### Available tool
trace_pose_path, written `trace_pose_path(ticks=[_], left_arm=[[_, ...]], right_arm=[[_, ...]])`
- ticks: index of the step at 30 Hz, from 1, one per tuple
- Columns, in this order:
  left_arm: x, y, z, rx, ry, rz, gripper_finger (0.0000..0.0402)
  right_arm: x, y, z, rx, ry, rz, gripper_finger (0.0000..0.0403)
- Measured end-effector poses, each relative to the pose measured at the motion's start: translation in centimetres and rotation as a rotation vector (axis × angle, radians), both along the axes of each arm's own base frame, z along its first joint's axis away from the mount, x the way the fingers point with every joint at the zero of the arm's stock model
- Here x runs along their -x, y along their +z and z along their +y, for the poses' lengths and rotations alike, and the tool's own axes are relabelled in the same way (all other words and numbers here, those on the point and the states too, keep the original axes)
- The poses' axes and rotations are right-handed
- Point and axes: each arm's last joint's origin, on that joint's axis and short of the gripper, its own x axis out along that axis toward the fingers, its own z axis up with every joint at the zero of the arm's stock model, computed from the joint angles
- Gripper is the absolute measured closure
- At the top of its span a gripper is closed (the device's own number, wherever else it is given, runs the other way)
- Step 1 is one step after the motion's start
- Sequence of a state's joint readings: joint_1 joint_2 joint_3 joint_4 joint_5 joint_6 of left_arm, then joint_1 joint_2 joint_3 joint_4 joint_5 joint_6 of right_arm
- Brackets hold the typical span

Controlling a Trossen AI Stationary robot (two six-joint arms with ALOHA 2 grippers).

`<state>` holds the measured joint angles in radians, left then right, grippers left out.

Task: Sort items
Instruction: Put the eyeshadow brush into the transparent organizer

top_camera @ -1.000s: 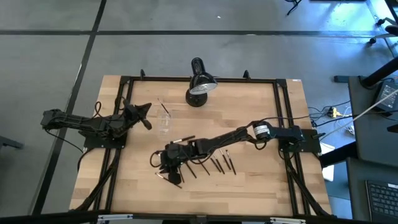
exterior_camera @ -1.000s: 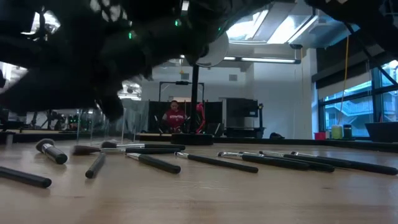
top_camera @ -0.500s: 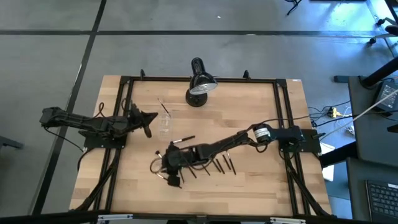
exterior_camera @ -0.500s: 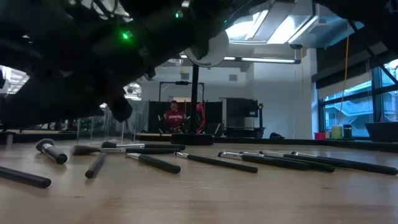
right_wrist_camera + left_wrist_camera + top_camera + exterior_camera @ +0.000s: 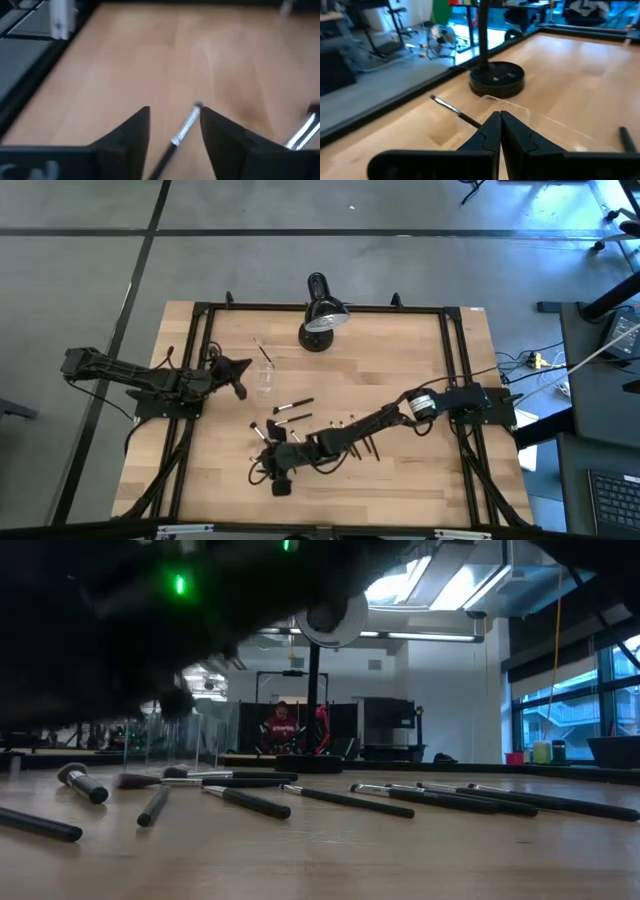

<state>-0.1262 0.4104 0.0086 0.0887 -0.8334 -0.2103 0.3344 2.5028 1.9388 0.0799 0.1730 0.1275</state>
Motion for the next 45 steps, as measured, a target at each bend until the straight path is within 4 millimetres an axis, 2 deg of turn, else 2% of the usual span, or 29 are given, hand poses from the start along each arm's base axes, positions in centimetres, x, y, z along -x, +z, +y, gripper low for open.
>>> trace_pose_path(ticks=[5,9,13,19,28,33,41,45], left_arm=[[0.0,0.4,0.1,-0.060,0.040,0.003,0.0396],[-0.1,0.7,0.1,-0.079,0.044,-0.010,0.0396],[-0.1,0.7,0.1,-0.080,0.044,-0.009,0.0396],[-0.1,0.7,0.1,-0.072,0.045,-0.019,0.0396],[-0.2,0.7,0.0,-0.036,0.007,-0.042,0.0396],[-0.2,0.6,0.0,-0.025,-0.011,-0.040,0.0396],[-0.2,0.5,0.0,-0.024,-0.018,-0.033,0.0396],[-0.2,0.5,0.0,-0.024,-0.018,-0.033,0.0396]], right_arm=[[-0.2,-2.6,-0.4,-0.121,-0.056,0.063,0.0196],[-0.4,-2.3,-0.3,-0.141,-0.065,0.098,0.0194],[-0.4,-1.4,-0.4,-0.058,-0.095,0.182,0.0196],[0.0,-0.9,-0.6,0.010,-0.110,0.285,0.0236],[0.6,-1.1,-0.3,-0.016,-0.115,0.368,0.0311],[1.1,-0.5,-0.7,-0.020,-0.049,0.493,0.0346],[2.0,1.2,-1.1,-0.008,-0.013,0.656,0.0356],[2.3,1.4,-1.4,-0.013,-0.013,0.707,0.0352]])
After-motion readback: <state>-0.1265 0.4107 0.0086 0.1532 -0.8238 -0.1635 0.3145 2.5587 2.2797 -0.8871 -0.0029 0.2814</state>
